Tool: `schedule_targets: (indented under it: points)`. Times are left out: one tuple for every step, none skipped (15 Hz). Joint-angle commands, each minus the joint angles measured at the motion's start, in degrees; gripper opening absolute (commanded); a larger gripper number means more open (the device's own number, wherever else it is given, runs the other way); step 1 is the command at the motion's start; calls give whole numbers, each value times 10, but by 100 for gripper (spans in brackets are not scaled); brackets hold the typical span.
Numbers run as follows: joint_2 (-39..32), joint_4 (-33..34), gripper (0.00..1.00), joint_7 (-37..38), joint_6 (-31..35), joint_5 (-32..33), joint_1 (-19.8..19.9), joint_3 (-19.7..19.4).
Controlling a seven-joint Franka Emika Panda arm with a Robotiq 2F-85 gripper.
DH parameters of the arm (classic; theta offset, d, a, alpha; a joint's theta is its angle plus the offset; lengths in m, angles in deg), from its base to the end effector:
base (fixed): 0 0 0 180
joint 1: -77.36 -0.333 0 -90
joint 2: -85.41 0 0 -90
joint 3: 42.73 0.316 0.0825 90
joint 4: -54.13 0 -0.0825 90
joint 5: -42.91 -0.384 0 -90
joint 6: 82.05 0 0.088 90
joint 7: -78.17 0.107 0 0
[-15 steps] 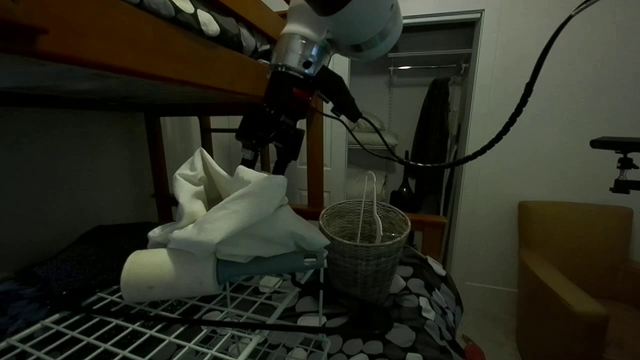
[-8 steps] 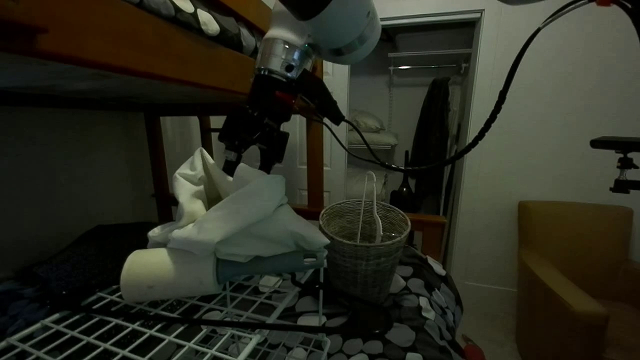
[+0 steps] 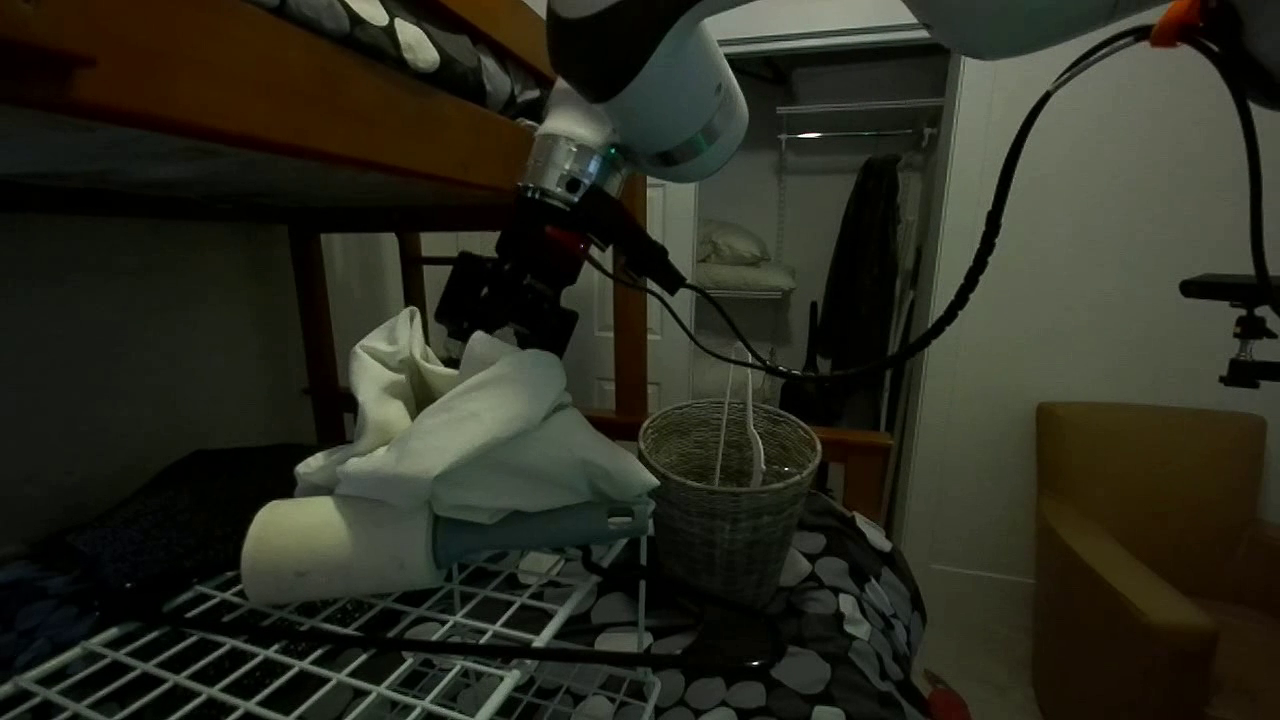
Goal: Put the towel inside the basket
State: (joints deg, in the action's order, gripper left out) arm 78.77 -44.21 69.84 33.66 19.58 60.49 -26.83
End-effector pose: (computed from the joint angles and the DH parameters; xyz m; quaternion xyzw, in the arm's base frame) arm 0.5108 0.3473 0.5370 -0.9352 -0.2735 -0.0473 0.2201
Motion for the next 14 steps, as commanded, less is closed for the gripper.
schedule_targets:
  points:
    - [4, -21, 52, 10, 11, -26, 9, 3]
    - [4, -23, 45, 10, 10, -28, 10, 3]
    - [2, -24, 36, 7, 10, -32, 12, 2]
    - [2, -26, 29, 6, 10, -35, 13, 2]
    - [1, -25, 20, 4, 9, -38, 14, 2]
    - [0, -26, 14, 4, 9, -41, 15, 2]
    - [-1, -26, 7, 2, 9, -44, 16, 2]
    - [0, -27, 1, 1, 8, -45, 17, 2]
    - [6, -33, 0, 3, 15, -45, 18, 1]
    - [16, -43, 0, 4, 24, -43, 19, 0]
    - [39, -67, 0, 13, 53, -38, 21, -3]
    - [62, -90, 0, 31, 86, -29, 22, -7]
    - [82, -113, 0, 38, 119, -28, 23, -9]
    - [98, -130, 0, 52, 149, -20, 22, -10]
